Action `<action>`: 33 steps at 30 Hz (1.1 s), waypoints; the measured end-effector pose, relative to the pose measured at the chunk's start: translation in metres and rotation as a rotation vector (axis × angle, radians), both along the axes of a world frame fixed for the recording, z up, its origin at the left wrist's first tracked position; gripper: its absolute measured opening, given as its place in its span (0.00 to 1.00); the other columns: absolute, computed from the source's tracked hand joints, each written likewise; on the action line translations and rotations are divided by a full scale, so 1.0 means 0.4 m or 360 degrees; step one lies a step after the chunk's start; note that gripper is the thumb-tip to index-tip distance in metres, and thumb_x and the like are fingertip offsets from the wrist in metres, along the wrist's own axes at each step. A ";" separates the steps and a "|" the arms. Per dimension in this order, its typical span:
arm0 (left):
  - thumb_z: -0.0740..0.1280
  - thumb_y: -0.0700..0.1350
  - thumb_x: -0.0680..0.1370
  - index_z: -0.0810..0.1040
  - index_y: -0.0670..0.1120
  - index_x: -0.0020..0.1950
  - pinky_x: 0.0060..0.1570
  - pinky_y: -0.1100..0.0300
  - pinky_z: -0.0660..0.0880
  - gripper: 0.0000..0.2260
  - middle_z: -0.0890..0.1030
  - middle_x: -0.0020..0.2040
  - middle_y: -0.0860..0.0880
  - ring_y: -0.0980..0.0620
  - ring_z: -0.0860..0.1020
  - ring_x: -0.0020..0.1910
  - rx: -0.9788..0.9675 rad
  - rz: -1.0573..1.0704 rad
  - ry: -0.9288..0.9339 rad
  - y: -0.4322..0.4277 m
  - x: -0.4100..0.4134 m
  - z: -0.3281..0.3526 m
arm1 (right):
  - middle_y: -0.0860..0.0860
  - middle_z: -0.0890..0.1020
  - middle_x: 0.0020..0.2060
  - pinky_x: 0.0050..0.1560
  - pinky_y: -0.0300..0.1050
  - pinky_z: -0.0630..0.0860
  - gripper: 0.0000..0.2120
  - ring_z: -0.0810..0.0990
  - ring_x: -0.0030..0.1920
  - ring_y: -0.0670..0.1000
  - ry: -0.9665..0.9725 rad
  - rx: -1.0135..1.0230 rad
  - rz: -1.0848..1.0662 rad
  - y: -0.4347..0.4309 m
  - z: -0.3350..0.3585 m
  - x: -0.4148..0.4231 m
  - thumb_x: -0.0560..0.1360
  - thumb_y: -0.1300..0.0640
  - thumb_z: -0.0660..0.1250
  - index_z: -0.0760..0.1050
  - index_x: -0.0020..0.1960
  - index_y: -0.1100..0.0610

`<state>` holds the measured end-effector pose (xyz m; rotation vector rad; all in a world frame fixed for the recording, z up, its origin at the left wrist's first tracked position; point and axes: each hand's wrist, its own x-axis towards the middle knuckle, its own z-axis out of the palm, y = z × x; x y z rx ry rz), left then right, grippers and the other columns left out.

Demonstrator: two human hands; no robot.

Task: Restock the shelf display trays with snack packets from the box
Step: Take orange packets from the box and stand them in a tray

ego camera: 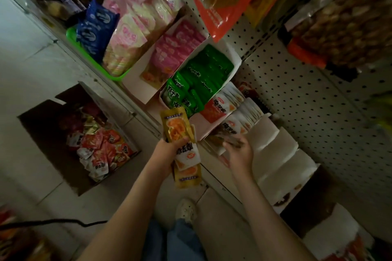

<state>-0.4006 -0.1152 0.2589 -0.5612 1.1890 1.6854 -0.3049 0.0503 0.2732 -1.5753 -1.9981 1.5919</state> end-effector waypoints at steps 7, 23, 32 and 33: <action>0.68 0.37 0.76 0.78 0.47 0.61 0.50 0.46 0.79 0.15 0.84 0.54 0.43 0.41 0.82 0.52 0.0040 0.0083 0.0000 0.038 0.047 0.011 | 0.50 0.81 0.44 0.50 0.58 0.80 0.11 0.80 0.46 0.53 -0.0148 0.0082 0.0013 -0.019 -0.037 0.002 0.74 0.66 0.68 0.76 0.44 0.50; 0.70 0.38 0.75 0.77 0.42 0.62 0.55 0.38 0.77 0.16 0.83 0.53 0.39 0.37 0.82 0.51 -0.0104 -0.0150 -0.0035 0.053 0.096 0.011 | 0.61 0.69 0.65 0.59 0.55 0.65 0.26 0.66 0.65 0.60 -0.0629 0.1220 0.0204 -0.005 0.003 -0.021 0.71 0.65 0.69 0.67 0.67 0.58; 0.66 0.44 0.78 0.76 0.41 0.64 0.48 0.48 0.79 0.15 0.83 0.55 0.40 0.41 0.82 0.51 0.0161 0.0041 -0.0214 0.063 0.062 0.067 | 0.45 0.76 0.55 0.49 0.47 0.78 0.31 0.78 0.53 0.47 -0.0397 -0.0302 0.0933 -0.073 0.091 0.003 0.67 0.44 0.75 0.62 0.64 0.43; 0.64 0.47 0.79 0.77 0.42 0.64 0.50 0.47 0.78 0.16 0.82 0.57 0.40 0.41 0.82 0.53 0.0207 0.0039 -0.0260 0.059 0.059 0.071 | 0.45 0.79 0.53 0.46 0.45 0.79 0.30 0.80 0.51 0.47 -0.0371 -0.0429 0.0832 -0.075 0.090 0.008 0.68 0.46 0.75 0.64 0.64 0.44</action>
